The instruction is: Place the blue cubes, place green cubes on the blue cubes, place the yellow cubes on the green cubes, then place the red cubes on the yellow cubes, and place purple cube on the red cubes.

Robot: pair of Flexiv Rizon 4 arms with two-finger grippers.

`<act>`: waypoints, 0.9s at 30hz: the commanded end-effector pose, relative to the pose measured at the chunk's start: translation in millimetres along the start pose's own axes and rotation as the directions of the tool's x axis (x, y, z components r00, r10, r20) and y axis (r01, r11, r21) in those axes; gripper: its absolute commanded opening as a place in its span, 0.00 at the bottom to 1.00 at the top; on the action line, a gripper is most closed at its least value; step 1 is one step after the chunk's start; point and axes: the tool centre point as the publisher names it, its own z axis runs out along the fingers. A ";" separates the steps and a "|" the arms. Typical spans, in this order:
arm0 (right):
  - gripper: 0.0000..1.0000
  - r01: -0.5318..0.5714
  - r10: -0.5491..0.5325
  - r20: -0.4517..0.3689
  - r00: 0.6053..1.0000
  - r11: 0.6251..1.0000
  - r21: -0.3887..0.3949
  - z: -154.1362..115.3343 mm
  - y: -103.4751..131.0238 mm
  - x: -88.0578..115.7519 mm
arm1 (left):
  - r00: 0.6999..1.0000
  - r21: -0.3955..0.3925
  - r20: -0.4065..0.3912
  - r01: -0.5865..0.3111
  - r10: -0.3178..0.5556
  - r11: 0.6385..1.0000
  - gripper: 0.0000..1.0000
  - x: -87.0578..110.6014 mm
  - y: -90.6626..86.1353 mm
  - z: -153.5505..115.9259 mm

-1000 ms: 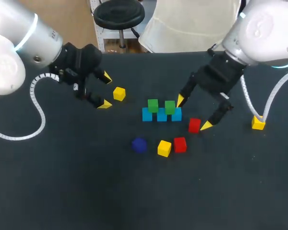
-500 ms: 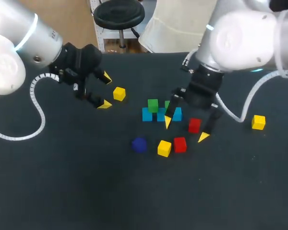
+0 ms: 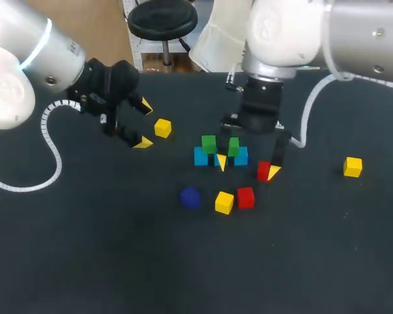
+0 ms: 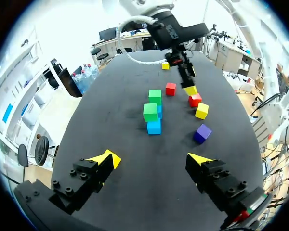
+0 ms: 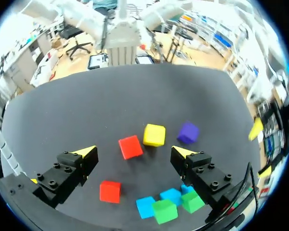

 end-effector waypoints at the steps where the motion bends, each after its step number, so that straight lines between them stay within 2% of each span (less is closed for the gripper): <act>1: 1.00 -0.054 0.053 -0.046 0.998 0.998 -0.035 7.7 -15.9 -4.2 | 1.000 0.000 0.002 -0.003 0.003 1.000 1.00 1.1 0.5 0.0; 6: 1.00 -0.013 0.013 -0.066 0.998 1.000 0.009 22.9 -27.5 -11.5 | 1.000 0.000 0.002 -0.003 0.003 1.000 1.00 1.1 0.5 0.0; 14: 1.00 0.010 -0.007 -0.052 0.999 0.999 0.053 41.4 -34.3 -20.1 | 1.000 0.000 0.002 -0.003 0.003 1.000 1.00 1.1 0.5 0.0; 21: 1.00 0.010 -0.009 -0.029 1.000 0.998 0.057 53.3 -35.6 -27.9 | 1.000 0.000 0.002 -0.003 0.003 1.000 1.00 1.1 0.5 0.0; 27: 1.00 -0.030 0.031 -0.013 0.999 0.999 0.040 63.5 -35.0 -32.5 | 1.000 0.000 0.002 -0.003 0.003 1.000 1.00 1.1 0.5 0.0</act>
